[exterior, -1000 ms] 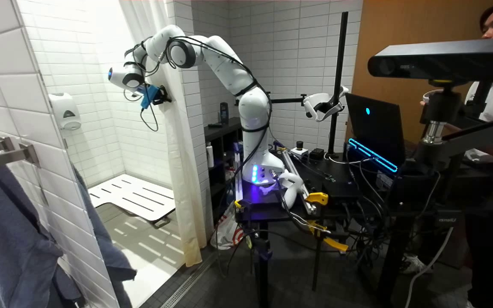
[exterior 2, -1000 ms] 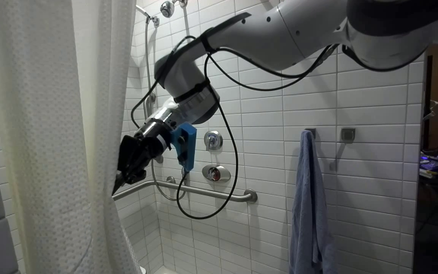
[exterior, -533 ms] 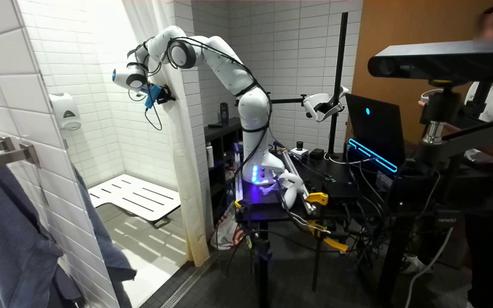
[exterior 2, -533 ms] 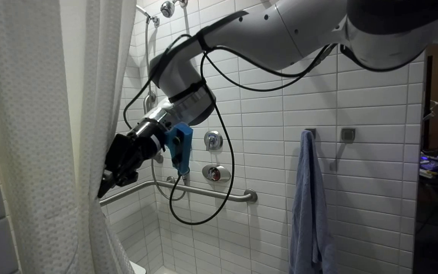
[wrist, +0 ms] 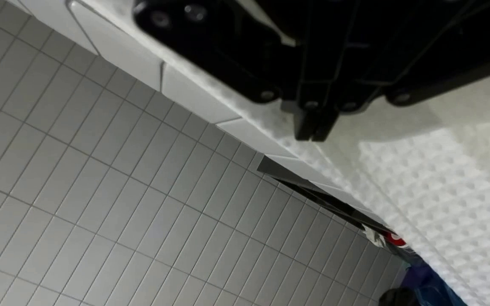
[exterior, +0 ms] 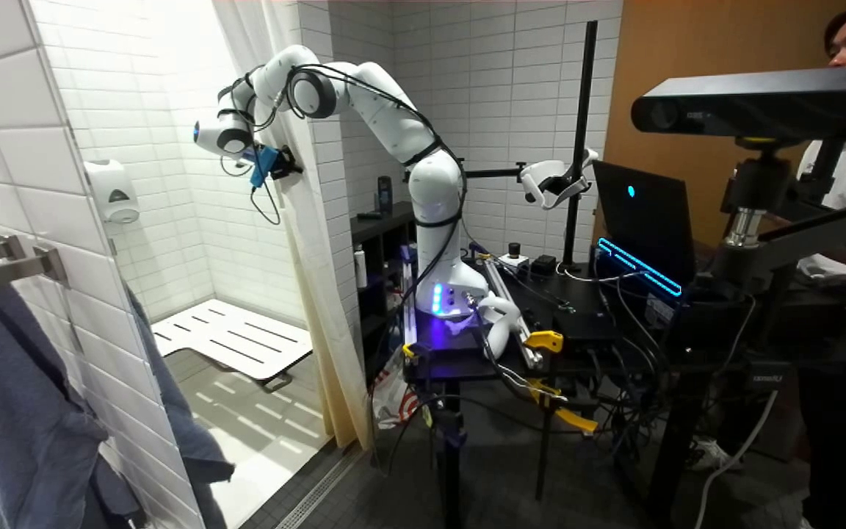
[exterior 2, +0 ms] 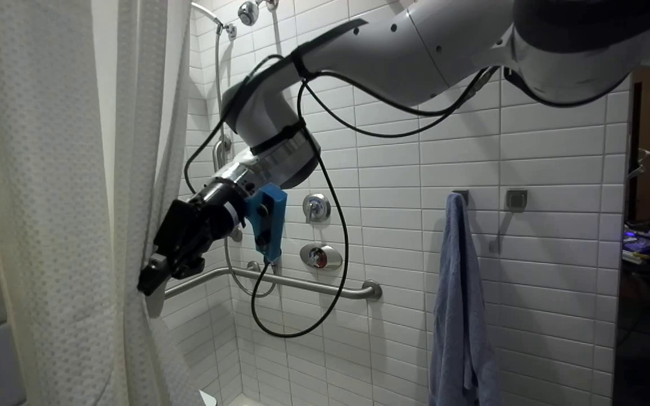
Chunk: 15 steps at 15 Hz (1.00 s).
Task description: Move the shower curtain to the left
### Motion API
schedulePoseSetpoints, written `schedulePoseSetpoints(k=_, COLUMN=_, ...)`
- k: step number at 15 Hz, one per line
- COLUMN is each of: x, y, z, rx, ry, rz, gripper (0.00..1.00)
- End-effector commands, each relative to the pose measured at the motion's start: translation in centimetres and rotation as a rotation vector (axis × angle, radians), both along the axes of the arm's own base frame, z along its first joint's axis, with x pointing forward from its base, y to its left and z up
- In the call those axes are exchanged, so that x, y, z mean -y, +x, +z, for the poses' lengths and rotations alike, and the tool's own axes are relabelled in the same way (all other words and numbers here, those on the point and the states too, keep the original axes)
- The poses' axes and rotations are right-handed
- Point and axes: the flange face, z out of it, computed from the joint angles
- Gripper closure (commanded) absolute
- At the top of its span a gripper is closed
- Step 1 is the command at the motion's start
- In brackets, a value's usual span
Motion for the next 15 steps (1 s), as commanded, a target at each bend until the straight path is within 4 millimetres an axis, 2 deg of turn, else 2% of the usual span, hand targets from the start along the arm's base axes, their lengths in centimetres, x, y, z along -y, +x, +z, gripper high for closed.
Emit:
schedulePoseSetpoints(k=1, x=-0.08, y=0.12, z=0.02, rx=-0.001, ry=-0.001, rz=0.001, gripper=0.98)
schedulePoseSetpoints(k=15, x=-0.06, y=0.16, z=-0.03, rx=-0.005, ry=0.005, rz=-0.002, gripper=1.00)
